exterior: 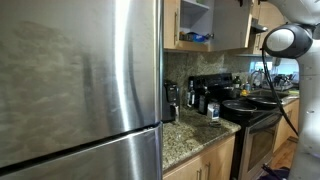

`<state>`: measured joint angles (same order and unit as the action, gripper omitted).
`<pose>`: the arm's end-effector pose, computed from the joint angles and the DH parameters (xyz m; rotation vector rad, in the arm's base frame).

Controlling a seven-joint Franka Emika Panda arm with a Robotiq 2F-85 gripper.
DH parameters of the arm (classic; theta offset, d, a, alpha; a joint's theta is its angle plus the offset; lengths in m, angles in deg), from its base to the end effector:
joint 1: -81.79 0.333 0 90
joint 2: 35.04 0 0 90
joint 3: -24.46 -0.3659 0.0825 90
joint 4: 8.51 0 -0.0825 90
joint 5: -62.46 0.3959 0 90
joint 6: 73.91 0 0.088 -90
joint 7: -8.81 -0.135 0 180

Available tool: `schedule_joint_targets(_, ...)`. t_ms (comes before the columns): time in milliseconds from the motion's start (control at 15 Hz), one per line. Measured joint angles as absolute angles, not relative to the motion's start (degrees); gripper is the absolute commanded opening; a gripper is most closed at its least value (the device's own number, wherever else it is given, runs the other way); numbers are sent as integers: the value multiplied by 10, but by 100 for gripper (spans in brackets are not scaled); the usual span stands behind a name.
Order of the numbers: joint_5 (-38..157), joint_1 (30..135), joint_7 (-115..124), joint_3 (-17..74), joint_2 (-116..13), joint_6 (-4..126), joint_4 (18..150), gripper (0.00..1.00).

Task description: Put the object in the upper cabinet and close the right upper cabinet door

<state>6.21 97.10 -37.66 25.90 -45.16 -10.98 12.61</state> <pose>0.3857 -0.0387 1.0289 2.0467 -1.5422 1.0839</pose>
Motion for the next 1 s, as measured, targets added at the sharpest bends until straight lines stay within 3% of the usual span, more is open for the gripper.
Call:
schedule_joint_targets(267,79,971,-368,259,-458,-109,126,100)
schedule_joint_targets(1000,347,912,-182,259,-435,-82,124,100)
